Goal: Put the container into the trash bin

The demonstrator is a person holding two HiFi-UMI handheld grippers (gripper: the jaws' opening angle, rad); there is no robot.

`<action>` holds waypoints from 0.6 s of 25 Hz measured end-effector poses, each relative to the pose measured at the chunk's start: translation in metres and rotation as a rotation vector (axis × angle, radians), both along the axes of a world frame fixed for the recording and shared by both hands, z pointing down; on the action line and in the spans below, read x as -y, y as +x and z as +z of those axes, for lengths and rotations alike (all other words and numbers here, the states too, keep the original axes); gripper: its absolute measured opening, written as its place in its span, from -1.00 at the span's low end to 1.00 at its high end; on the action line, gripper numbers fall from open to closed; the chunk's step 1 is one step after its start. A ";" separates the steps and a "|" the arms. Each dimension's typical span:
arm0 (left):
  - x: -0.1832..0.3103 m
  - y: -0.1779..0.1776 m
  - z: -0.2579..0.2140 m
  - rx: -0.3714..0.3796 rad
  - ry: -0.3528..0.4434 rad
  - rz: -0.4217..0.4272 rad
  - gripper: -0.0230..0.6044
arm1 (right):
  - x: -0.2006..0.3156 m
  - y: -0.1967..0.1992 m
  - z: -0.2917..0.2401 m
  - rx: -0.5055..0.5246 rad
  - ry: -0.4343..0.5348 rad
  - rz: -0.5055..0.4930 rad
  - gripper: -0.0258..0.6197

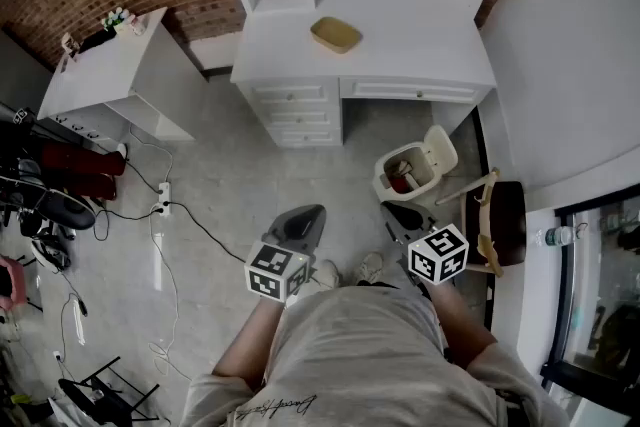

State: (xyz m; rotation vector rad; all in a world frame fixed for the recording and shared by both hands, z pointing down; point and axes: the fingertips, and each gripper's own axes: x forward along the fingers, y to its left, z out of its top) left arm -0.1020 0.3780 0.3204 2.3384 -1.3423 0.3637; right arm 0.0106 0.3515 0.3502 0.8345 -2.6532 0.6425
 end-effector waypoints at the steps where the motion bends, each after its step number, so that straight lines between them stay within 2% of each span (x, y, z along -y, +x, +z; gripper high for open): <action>1: 0.002 -0.001 0.000 -0.003 0.000 -0.003 -0.87 | 0.001 -0.001 0.000 0.002 -0.001 -0.001 -0.83; 8: 0.010 -0.005 -0.001 -0.012 0.004 -0.013 -0.87 | 0.007 -0.007 -0.002 0.002 0.000 -0.012 -0.83; 15: 0.017 -0.011 -0.003 -0.020 0.003 -0.013 -0.87 | 0.020 -0.003 -0.005 0.029 -0.011 0.037 -0.83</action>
